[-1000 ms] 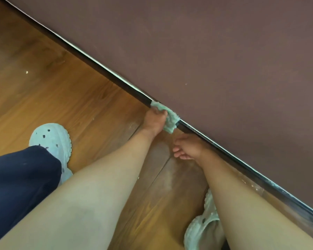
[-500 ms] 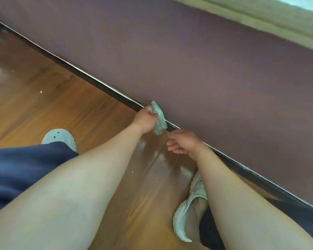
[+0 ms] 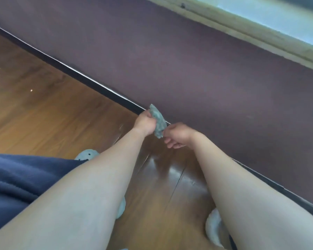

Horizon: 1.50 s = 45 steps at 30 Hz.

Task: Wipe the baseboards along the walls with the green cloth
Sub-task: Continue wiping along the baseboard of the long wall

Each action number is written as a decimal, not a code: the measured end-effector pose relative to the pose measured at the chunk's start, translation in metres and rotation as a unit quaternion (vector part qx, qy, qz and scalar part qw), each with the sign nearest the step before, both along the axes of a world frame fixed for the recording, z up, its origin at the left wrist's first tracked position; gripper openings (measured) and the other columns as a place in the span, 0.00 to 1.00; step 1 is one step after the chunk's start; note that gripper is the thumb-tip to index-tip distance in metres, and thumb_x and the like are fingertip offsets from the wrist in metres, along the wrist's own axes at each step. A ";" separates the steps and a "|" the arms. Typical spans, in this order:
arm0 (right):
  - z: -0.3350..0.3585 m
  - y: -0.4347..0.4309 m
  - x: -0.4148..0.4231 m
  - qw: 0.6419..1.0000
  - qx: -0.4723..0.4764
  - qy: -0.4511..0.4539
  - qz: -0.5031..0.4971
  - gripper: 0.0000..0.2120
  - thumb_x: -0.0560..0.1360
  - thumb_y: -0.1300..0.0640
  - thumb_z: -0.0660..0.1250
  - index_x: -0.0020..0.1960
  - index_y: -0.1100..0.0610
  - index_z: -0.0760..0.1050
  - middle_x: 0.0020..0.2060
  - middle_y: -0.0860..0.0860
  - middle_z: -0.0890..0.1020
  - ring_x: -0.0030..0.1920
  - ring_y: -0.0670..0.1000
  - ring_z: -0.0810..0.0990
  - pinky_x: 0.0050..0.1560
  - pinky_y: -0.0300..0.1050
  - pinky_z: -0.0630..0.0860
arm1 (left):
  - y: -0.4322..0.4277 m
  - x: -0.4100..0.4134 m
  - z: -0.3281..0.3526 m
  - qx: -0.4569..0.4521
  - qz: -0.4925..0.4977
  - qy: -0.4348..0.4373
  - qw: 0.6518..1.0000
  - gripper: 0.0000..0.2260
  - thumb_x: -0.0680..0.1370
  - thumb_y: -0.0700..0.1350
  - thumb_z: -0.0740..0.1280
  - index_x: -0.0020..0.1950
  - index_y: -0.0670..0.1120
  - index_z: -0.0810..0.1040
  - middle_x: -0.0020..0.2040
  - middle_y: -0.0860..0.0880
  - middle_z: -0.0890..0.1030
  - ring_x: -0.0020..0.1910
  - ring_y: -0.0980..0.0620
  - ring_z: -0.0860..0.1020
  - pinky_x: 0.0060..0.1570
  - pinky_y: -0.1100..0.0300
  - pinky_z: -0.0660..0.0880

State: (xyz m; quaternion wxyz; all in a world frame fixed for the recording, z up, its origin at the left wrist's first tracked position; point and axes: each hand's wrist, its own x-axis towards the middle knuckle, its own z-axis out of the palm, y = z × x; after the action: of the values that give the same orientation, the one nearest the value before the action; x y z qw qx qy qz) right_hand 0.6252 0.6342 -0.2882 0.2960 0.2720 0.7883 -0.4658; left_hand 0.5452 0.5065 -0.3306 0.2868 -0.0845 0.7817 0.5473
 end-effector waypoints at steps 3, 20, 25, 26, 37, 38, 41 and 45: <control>-0.011 0.009 -0.003 0.998 0.026 -0.013 0.059 0.08 0.80 0.54 0.63 0.57 0.54 0.76 0.45 0.53 0.82 0.39 0.52 0.81 0.41 0.42 0.76 | -0.001 -0.007 -0.027 -0.011 0.042 -0.016 0.999 0.11 0.76 0.43 0.62 0.57 0.48 0.77 0.59 0.42 0.81 0.59 0.42 0.81 0.61 0.45 0.79; -0.086 0.067 -0.023 0.964 0.030 -0.116 0.237 0.10 0.79 0.53 0.64 0.60 0.52 0.75 0.49 0.51 0.80 0.47 0.53 0.81 0.52 0.48 0.78 | 0.084 -0.036 -0.124 -0.052 0.200 -0.078 0.975 0.19 0.81 0.51 0.62 0.70 0.46 0.75 0.65 0.50 0.81 0.62 0.49 0.80 0.57 0.61 0.77; -0.102 0.066 -0.016 0.972 0.038 -0.111 0.203 0.08 0.79 0.52 0.64 0.56 0.52 0.75 0.46 0.53 0.81 0.42 0.53 0.81 0.41 0.44 0.73 | 0.096 -0.013 -0.116 -0.053 0.102 -0.073 0.991 0.22 0.71 0.52 0.72 0.61 0.42 0.80 0.56 0.45 0.85 0.53 0.45 0.84 0.60 0.50 0.79; -0.104 0.067 -0.014 0.973 0.041 -0.109 0.198 0.08 0.79 0.52 0.64 0.56 0.53 0.75 0.45 0.54 0.81 0.41 0.54 0.80 0.40 0.44 0.72 | 0.097 -0.013 -0.115 -0.049 0.098 -0.076 0.991 0.22 0.68 0.53 0.72 0.58 0.42 0.81 0.54 0.45 0.85 0.52 0.45 0.84 0.59 0.50 0.80; -0.102 0.089 -0.005 0.999 0.031 0.008 0.012 0.10 0.77 0.59 0.60 0.50 0.60 0.80 0.41 0.57 0.86 0.37 0.55 0.85 0.41 0.46 0.79 | 0.088 -0.031 -0.107 -0.062 0.246 -0.051 0.966 0.23 0.77 0.50 0.69 0.69 0.40 0.71 0.57 0.46 0.79 0.56 0.45 0.80 0.62 0.54 0.76; -0.103 0.091 -0.003 0.999 0.028 0.025 -0.018 0.10 0.77 0.59 0.60 0.49 0.57 0.80 0.39 0.55 0.86 0.37 0.54 0.86 0.42 0.46 0.80 | 0.088 -0.031 -0.104 -0.047 0.257 -0.052 0.964 0.26 0.78 0.50 0.69 0.71 0.40 0.68 0.57 0.47 0.77 0.56 0.46 0.79 0.63 0.54 0.75; -0.106 0.091 0.006 0.996 0.008 0.040 -0.077 0.09 0.77 0.57 0.60 0.47 0.54 0.79 0.37 0.53 0.86 0.37 0.52 0.86 0.43 0.46 0.81 | 0.095 -0.018 -0.110 -0.023 0.232 -0.053 0.971 0.26 0.75 0.53 0.69 0.69 0.42 0.70 0.57 0.49 0.80 0.54 0.47 0.81 0.63 0.51 0.77; -0.109 0.085 0.016 0.988 -0.021 0.054 -0.144 0.10 0.79 0.57 0.62 0.51 0.59 0.80 0.38 0.56 0.84 0.35 0.53 0.82 0.42 0.47 0.80 | 0.109 0.014 -0.124 -0.002 0.089 -0.082 0.993 0.16 0.65 0.50 0.72 0.50 0.46 0.81 0.43 0.50 0.85 0.42 0.51 0.85 0.56 0.52 0.81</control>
State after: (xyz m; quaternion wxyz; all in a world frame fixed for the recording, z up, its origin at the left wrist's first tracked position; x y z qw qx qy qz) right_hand 0.6416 0.7189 -0.3975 0.1880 0.3510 0.7460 -0.5338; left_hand 0.5591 0.6155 -0.4546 0.2998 -0.1990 0.7463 0.5600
